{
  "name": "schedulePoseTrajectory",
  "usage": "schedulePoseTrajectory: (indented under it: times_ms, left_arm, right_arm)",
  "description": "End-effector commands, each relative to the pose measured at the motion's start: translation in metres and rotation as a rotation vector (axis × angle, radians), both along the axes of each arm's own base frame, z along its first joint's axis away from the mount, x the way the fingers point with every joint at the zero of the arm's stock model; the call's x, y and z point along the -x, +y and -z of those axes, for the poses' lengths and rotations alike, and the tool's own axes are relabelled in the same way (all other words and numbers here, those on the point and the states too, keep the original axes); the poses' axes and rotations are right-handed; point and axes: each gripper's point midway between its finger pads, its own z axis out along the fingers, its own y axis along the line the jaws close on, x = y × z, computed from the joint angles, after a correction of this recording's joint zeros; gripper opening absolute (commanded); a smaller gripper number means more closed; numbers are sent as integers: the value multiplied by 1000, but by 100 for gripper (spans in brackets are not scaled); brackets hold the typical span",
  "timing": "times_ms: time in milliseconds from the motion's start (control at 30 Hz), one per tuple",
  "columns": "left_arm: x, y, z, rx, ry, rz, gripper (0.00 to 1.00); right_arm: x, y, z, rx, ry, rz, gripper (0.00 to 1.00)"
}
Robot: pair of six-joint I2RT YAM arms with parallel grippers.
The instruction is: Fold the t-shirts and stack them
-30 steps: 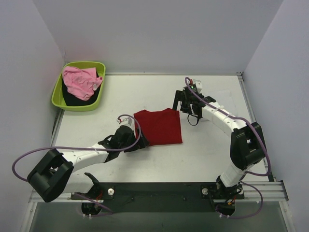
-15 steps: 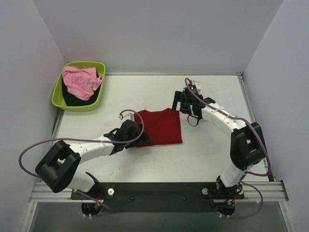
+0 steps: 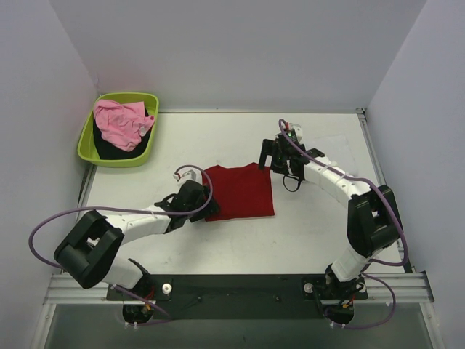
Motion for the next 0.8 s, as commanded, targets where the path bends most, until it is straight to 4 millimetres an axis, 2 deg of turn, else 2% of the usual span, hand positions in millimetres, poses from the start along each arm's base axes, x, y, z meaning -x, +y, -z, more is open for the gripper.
schedulePoseTrajectory:
  times_ms: [0,400,500,600,633,667,767]
  left_arm:
    - [45,37,49,-130,178,-17,70]
    - [52,33,73,-151,252,11,57]
    - [57,37,78,-167,276,10,52]
    - [62,40,81,-172,290,9,39]
    - [63,41,81,-174,290,10,26]
    - [65,44,82,-180,291,5,0]
    - [70,49,82,-187,299,-3,0]
  right_arm:
    - [0,10,-13,-44,-36,-11,100]
    - [6,14,-12,-51,-30,-14,100]
    - [9,17,-12,-75,-24,-27,100]
    - [10,18,-10,-83,-21,-27,100]
    - [10,19,-9,-83,-16,-28,99]
    - [10,20,-8,-86,-15,-27,100]
    - [7,22,-3,-86,-5,-26,99]
